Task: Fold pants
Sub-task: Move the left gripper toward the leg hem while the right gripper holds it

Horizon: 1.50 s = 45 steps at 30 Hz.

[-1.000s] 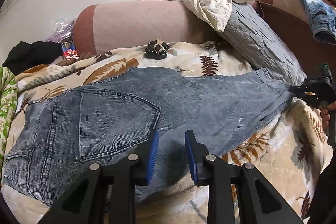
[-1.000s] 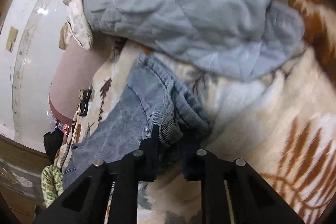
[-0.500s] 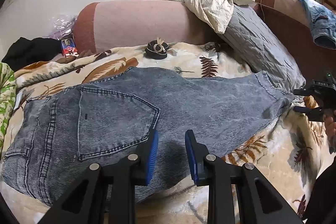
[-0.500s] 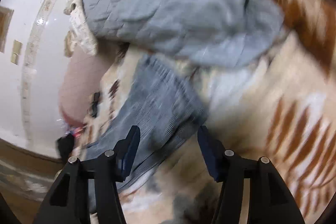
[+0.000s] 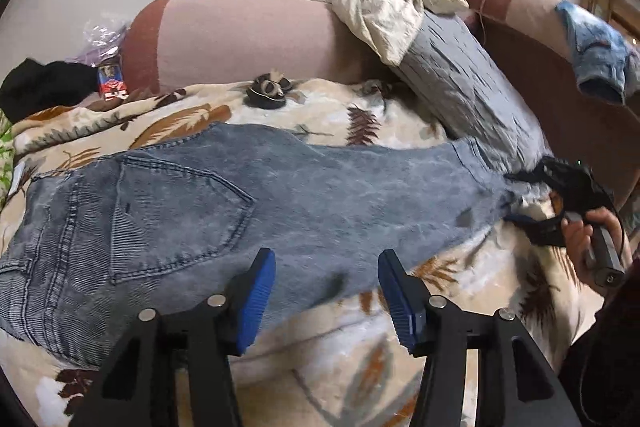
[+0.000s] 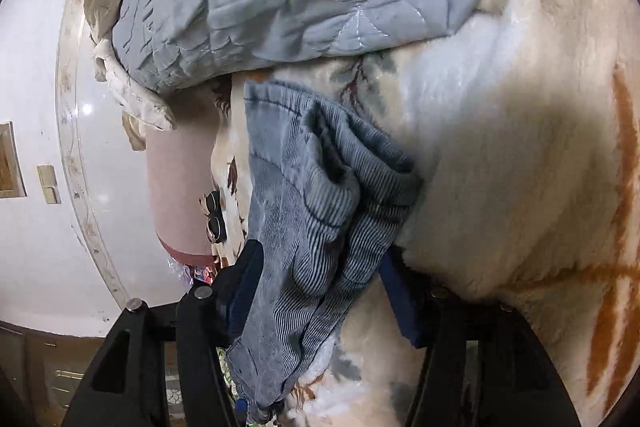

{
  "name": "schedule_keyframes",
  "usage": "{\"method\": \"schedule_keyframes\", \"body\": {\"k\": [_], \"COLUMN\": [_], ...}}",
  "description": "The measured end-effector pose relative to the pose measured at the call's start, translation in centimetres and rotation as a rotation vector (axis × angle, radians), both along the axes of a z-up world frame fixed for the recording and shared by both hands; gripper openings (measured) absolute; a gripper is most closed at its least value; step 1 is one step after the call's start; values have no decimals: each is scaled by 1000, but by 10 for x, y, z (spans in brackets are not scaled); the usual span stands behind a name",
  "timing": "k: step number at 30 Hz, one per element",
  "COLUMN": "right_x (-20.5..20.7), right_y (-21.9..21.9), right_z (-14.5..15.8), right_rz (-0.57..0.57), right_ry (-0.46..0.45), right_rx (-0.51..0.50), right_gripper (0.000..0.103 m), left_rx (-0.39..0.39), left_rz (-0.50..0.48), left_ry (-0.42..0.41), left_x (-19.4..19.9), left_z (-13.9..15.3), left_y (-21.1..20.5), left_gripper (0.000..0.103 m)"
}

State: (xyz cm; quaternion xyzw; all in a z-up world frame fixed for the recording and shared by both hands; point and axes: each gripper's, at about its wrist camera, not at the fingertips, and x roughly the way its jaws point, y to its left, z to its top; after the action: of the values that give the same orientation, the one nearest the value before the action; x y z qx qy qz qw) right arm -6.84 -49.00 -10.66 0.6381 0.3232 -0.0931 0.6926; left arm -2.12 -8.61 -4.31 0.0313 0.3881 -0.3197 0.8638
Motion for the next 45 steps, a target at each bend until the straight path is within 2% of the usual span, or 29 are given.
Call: {"method": "schedule_keyframes", "body": {"k": [2,4,6,8,9,12,15,19,23,26,29,31,33,34,40,43,45], "right_x": [3,7,6,2,-1,-6,-13,-15,-17,-18,-20,-23,-24,-25,-26,-27,-27], "right_y": [2,7,9,9,8,5,-1,-6,-9,-10,-8,-8,-7,-7,-7,-7,-7], "right_z": [5,7,5,-1,-3,-5,-10,-13,-17,-17,-18,-18,-19,-19,-21,-22,-22], "right_rz": [17,23,31,13,-1,-8,-23,-12,8,21,29,32,34,36,38,35,35], "right_ry": [-9,-3,15,9,-9,-30,-58,-83,-105,-126,-142,-150,-154,-156,-161,-160,-159], "right_rx": [-63,-108,-151,-154,-142,-135,-86,-42,-15,-15,-29,-34,-35,-35,-20,-15,-13], "right_gripper": [61,55,37,27,25,25,25,25,25,24,23,23,23,23,23,23,23], "left_rx": [26,40,68,99,111,187,267,305,360,359,359,357,358,363,354,393,387], "left_rz": [-21,-47,-91,-146,-167,-312,-418,-529,-600,-652,-688,-706,-739,-750,-810,-846,-852], "left_ry": [0,-14,-40,-59,-62,-46,-77,-65,-56,-47,-7,21,63,79,134,149,175], "left_x": [-3,-3,-1,5,8,23,32,49,64,77,90,98,106,109,129,133,140], "left_z": [3,12,23,32,35,36,33,25,10,1,-8,-13,-20,-23,-30,-39,-44], "left_y": [-12,-25,-47,-76,-87,-144,-199,-263,-314,-344,-368,-379,-390,-395,-414,-418,-421], "left_gripper": [57,57,57,57,57,57,57,63,63,63,62,58,37,36,36,37,40]}}
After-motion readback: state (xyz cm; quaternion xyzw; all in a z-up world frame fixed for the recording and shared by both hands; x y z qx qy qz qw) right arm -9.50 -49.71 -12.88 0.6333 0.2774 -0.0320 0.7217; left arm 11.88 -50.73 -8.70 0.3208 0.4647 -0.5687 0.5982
